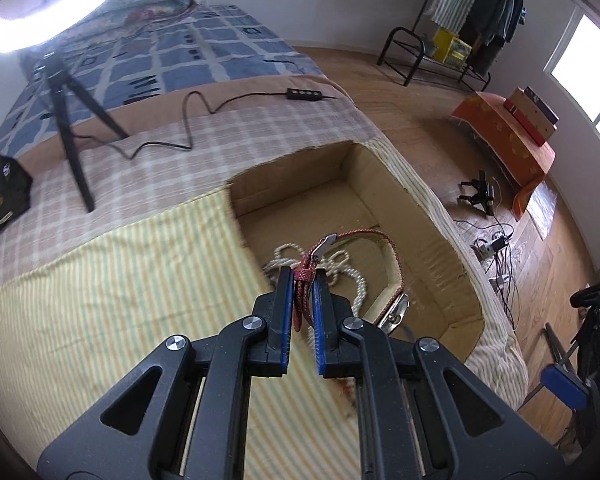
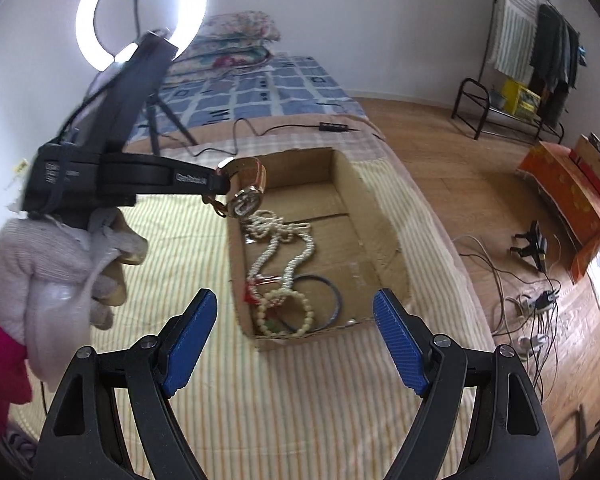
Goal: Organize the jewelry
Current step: 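Carry the watch with the left tool into the box, then open the left tool to release the watch in the box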
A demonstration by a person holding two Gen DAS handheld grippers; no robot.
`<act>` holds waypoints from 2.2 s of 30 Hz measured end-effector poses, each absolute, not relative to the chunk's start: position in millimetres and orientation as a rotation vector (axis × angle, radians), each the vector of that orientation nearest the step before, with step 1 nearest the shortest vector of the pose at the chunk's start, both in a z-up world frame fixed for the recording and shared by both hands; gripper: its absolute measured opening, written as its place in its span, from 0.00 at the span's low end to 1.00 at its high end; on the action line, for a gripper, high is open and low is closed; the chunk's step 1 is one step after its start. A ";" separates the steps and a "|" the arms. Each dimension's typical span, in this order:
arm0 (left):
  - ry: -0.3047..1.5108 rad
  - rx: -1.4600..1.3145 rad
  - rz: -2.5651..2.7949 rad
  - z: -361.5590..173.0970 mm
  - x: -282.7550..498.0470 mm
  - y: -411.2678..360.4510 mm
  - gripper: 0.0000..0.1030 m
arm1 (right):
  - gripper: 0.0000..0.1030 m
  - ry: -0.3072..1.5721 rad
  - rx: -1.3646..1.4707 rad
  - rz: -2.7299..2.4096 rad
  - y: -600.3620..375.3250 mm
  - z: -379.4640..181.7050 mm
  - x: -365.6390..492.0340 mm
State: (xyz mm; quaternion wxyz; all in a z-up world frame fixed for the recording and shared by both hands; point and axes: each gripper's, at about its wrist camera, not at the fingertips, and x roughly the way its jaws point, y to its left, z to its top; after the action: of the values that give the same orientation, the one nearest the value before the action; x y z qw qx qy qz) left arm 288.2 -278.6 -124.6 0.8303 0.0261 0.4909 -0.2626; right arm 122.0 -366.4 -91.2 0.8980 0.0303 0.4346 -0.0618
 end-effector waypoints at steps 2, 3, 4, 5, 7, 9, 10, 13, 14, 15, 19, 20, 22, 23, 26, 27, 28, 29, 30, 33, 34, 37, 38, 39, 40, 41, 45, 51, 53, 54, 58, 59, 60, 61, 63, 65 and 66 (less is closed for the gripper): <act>1.053 0.053 -0.558 -131.1 292.0 -290.4 0.07 | 0.78 0.894 0.073 -0.142 -373.2 -89.0 120.7; 1.061 0.051 -0.560 -134.2 293.8 -296.3 0.07 | 0.78 0.892 0.076 -0.145 -375.2 -87.9 120.7; 1.069 0.051 -0.560 -137.9 295.6 -303.2 0.07 | 0.78 0.888 0.079 -0.149 -377.2 -86.4 120.0; 1.075 0.052 -0.560 -141.2 297.1 -308.2 0.07 | 0.78 0.884 0.082 -0.153 -379.2 -85.3 119.9; 1.091 0.055 -0.564 -149.2 300.3 -320.2 0.07 | 0.78 0.879 0.085 -0.157 -381.3 -82.8 119.4; 1.100 0.059 -0.563 -155.7 301.9 -329.4 0.07 | 0.78 0.877 0.085 -0.159 -382.6 -81.6 119.6; 1.106 0.060 -0.562 -158.8 303.1 -332.8 0.07 | 0.78 0.879 0.083 -0.161 -383.1 -82.1 120.0; 1.128 0.056 -0.560 -169.0 307.8 -342.0 0.07 | 0.78 0.887 0.079 -0.165 -383.7 -84.1 120.8; 1.134 0.056 -0.561 -171.9 308.9 -344.4 0.07 | 0.78 0.890 0.078 -0.162 -383.4 -84.6 121.0; 1.137 0.057 -0.561 -174.4 309.6 -346.3 0.07 | 0.78 0.890 0.076 -0.161 -383.0 -84.6 120.9; 1.152 0.055 -0.562 -180.8 311.3 -350.6 0.07 | 0.78 0.880 0.070 -0.161 -382.0 -81.3 119.9; 1.155 0.053 -0.561 -181.8 311.6 -351.1 0.07 | 0.78 0.878 0.071 -0.160 -382.1 -80.9 119.9; 1.155 0.050 -0.565 -181.8 310.7 -352.0 0.07 | 0.78 0.877 0.070 -0.158 -380.6 -80.4 120.5; 1.155 0.046 -0.571 -182.0 311.1 -353.0 0.07 | 0.78 0.877 0.069 -0.156 -379.8 -80.2 120.7; 1.152 0.036 -0.581 -180.3 310.6 -354.4 0.08 | 0.78 0.873 0.062 -0.153 -377.5 -79.2 120.2; 1.147 0.037 -0.575 -179.4 310.5 -354.2 0.10 | 0.78 0.871 0.060 -0.151 -376.9 -78.9 120.0; 1.142 0.035 -0.572 -178.0 310.5 -354.0 0.11 | 0.78 0.868 0.058 -0.151 -376.4 -78.0 119.5; 1.141 0.031 -0.572 -177.1 310.1 -353.5 0.15 | 0.78 0.866 0.057 -0.151 -374.9 -77.6 119.4; 1.143 0.028 -0.577 -176.6 309.3 -353.1 0.17 | 0.78 0.863 0.054 -0.152 -374.4 -76.8 119.1; 1.125 0.036 -0.577 -172.5 305.0 -352.1 0.17 | 0.78 0.860 0.054 -0.152 -373.0 -75.3 119.1; 1.121 0.038 -0.578 -170.4 304.2 -351.2 0.17 | 0.78 0.858 0.054 -0.151 -372.9 -74.6 118.9; 1.101 0.049 -0.576 -163.4 300.5 -347.6 0.17 | 0.78 0.852 0.044 -0.149 -370.2 -72.3 118.0; 1.094 0.050 -0.574 -160.1 299.7 -345.1 0.17 | 0.78 0.848 0.040 -0.149 -369.2 -71.2 117.4; 1.088 0.052 -0.573 -157.8 298.1 -342.9 0.17 | 0.78 0.845 0.038 -0.149 -368.3 -70.4 117.1; 1.082 0.057 -0.574 -154.7 296.0 -340.4 0.17 | 0.78 0.842 0.036 -0.149 -367.3 -69.1 116.8; 1.076 0.062 -0.572 -151.2 294.7 -338.4 0.17 | 0.78 0.838 0.034 -0.149 -366.4 -67.8 116.6; 1.034 0.072 -0.562 -133.4 286.2 -322.9 0.17 | 0.78 0.819 0.028 -0.157 -363.9 -61.8 115.1; 0.973 0.067 -0.558 -107.4 271.0 -297.9 0.25 | 0.78 0.793 0.011 -0.171 -364.5 -55.4 109.3; 0.961 0.057 -0.563 -99.7 265.2 -289.3 0.25 | 0.78 0.791 0.006 -0.182 -365.7 -55.1 107.8; 0.956 0.054 -0.566 -96.4 262.3 -286.4 0.25 | 0.78 0.789 0.005 -0.191 -368.0 -55.0 106.8; 0.923 0.074 -0.573 -80.6 246.9 -271.9 0.25 | 0.78 0.782 0.025 -0.209 -376.8 -52.5 106.2; 0.915 0.080 -0.573 -77.6 243.8 -268.6 0.25 | 0.78 0.780 0.034 -0.212 -378.8 -51.4 106.3; 0.903 0.084 -0.569 -73.1 239.5 -263.1 0.26 | 0.78 0.776 0.042 -0.213 -380.2 -50.1 106.3; 0.892 0.086 -0.567 -68.2 235.5 -256.8 0.26 | 0.78 0.773 0.044 -0.215 -379.7 -49.2 106.4; 0.873 0.082 -0.566 -59.1 228.0 -244.7 0.38 | 0.78 0.763 0.032 -0.224 -377.9 -46.8 105.7; 0.839 0.084 -0.560 -48.6 218.5 -231.0 0.45 | 0.78 0.755 0.021 -0.229 -373.7 -44.4 103.8; 0.822 0.088 -0.556 -43.8 212.5 -223.8 0.45 | 0.78 0.752 0.015 -0.227 -371.5 -43.6 103.2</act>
State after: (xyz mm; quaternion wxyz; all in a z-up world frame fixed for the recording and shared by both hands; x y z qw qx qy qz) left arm 212.5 -223.8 -43.8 0.8785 0.0421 0.3940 -0.2668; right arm 103.2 -371.5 -43.6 0.9238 0.0072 0.3665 -0.1107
